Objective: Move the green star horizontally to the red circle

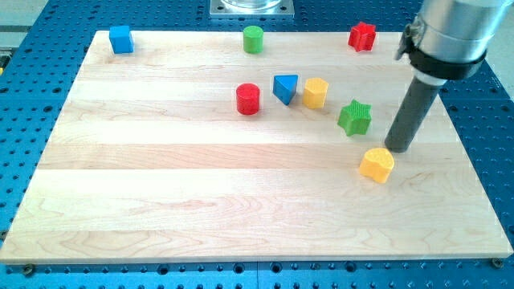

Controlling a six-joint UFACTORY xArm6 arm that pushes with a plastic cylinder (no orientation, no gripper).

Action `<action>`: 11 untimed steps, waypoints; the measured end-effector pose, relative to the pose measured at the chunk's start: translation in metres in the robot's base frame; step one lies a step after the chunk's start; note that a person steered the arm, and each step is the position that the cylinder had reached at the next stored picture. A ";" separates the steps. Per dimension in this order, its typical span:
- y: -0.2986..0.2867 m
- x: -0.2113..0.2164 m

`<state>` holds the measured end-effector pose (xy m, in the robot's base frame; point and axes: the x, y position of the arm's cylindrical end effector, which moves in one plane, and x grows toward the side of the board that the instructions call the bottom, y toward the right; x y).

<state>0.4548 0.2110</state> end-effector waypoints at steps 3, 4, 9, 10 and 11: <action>-0.053 -0.059; -0.108 -0.075; -0.355 -0.108; -0.403 -0.081; -0.428 -0.042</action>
